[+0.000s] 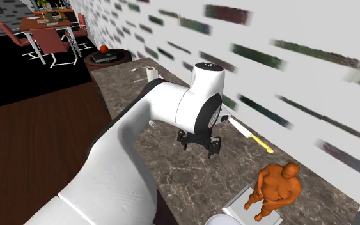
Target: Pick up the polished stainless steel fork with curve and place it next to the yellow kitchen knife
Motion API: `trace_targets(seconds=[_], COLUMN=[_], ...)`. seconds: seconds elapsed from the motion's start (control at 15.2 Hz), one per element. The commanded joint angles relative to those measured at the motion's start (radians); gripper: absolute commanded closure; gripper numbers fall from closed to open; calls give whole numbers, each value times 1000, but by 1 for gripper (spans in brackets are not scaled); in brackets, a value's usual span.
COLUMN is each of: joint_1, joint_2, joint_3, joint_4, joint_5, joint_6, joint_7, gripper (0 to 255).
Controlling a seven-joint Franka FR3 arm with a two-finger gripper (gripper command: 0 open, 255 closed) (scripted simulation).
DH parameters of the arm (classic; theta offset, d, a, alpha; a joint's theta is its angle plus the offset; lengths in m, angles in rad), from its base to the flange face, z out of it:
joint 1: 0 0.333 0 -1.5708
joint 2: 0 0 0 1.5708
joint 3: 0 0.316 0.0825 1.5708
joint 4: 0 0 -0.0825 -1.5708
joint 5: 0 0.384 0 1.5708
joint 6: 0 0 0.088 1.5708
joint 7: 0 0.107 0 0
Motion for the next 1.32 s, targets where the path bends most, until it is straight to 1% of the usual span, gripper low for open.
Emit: trace_targets(seconds=[0.0,0.66,0.99,1.25], joint_1=[0,113,158,191], joint_2=[0,299,449,569], joint_3=[0,112,170,217], joint_4=[0,124,214,297], joint_5=[0,47,49,37], joint_6=[0,174,235,270], joint_7=[0,-26,-35,-38], gripper=[0,0,0,0])
